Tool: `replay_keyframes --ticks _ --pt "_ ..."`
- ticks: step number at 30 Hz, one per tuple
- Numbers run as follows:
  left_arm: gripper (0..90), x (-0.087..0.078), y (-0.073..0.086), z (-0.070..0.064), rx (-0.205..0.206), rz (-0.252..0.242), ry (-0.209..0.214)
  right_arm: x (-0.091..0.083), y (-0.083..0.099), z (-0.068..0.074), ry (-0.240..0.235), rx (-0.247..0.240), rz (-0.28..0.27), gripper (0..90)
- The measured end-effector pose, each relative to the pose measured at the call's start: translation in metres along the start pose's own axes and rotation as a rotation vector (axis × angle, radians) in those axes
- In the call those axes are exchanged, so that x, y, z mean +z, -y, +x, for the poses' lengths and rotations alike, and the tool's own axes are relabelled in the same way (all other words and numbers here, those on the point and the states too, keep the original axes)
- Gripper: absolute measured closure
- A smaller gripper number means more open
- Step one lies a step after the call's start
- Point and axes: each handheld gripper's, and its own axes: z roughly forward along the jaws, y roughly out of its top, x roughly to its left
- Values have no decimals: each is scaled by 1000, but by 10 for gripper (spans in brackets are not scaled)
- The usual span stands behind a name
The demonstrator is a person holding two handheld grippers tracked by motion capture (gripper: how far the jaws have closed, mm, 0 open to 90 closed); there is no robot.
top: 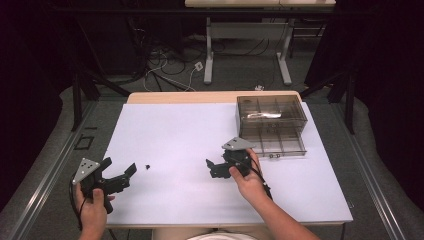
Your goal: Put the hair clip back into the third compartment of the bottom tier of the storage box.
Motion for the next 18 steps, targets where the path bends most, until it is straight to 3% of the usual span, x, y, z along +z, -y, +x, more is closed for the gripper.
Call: replay_keyframes --ticks 3,18 --pt "23 0 0 1 -2 2 -3 7 -4 7 -9 -7 21 0" --pt "26 -4 0 5 -26 -7 -17 36 -21 33 -82 -26 -11 14"
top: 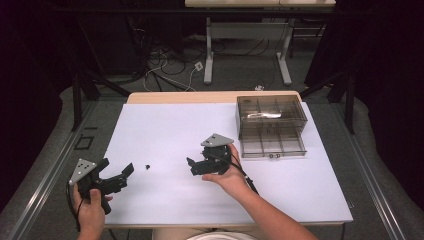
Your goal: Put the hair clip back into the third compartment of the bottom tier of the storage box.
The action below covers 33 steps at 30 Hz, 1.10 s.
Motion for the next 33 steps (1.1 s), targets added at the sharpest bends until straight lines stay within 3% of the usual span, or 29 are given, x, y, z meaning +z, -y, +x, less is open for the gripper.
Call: replay_keyframes --ticks 5,14,22,25,33 --pt "30 -1 -1 1 -2 -1 -1 10 -4 6 -1 -11 13 47" --pt "34 0 -1 3 -8 -1 -3 35 -11 22 -32 -64 54 182" --pt "39 -3 -1 3 -6 -5 -10 54 -10 38 -66 -103 48 301" --pt "39 -3 -1 3 -2 -6 -11 60 -10 45 -78 -124 21 345" --pt "41 -7 0 3 1 -2 -18 75 -14 58 -125 -100 15 420"
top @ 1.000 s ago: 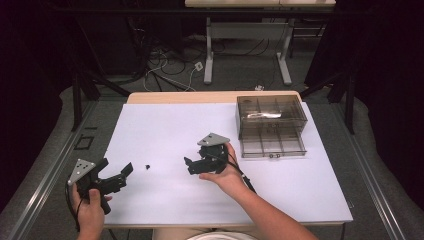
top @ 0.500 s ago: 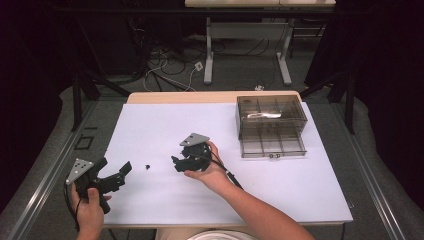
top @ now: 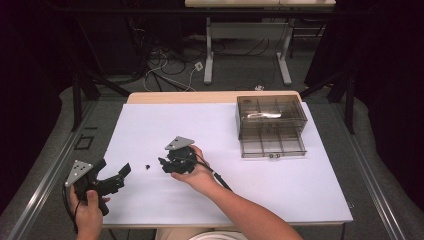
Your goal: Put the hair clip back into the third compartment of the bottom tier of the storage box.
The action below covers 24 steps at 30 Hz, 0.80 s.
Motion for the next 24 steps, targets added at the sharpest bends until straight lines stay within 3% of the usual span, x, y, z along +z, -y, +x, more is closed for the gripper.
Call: replay_keyframes --ticks 11,17,24 --pt "41 -3 1 1 -5 -10 -14 21 -5 13 17 5 31 451" --pt "41 -3 1 1 -5 -4 -15 30 -3 17 16 27 51 470" --pt "42 -5 1 1 -6 -4 -19 41 1 21 16 21 68 475"
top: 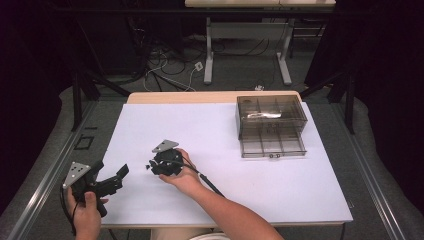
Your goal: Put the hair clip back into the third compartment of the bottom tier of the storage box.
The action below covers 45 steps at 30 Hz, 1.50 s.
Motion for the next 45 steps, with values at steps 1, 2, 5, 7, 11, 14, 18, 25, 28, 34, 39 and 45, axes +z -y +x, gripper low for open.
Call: replay_keyframes --ticks 1,2,5,7,11,14,18,25,28,34,39,45 --pt "43 0 0 0 0 0 -1 2 0 1 -4 10 0 479" --pt "43 0 0 1 -2 0 -2 4 0 1 -2 10 -6 485" --pt "44 0 1 2 -1 3 -3 10 0 2 -17 30 9 501" --pt "45 0 1 2 -4 7 -3 14 0 4 -32 44 13 520" --pt "46 -1 1 4 -3 2 -5 22 0 9 -48 36 31 536" --pt "47 -1 1 5 -6 1 -7 26 -1 13 -48 32 31 541" --pt "49 -2 1 6 -8 1 -8 32 -3 20 -50 19 44 551" --pt "51 -3 2 7 -10 0 -10 37 -2 22 -50 31 69 608" --pt "52 -2 2 6 -8 2 -11 39 -1 21 -49 8 73 634" --pt "53 -1 2 6 -4 8 -9 41 1 20 -45 25 99 666" --pt "55 -1 2 6 -9 8 -11 41 2 20 -40 21 94 705" --pt "56 -2 2 6 -6 8 -11 41 2 20 -33 21 97 785"
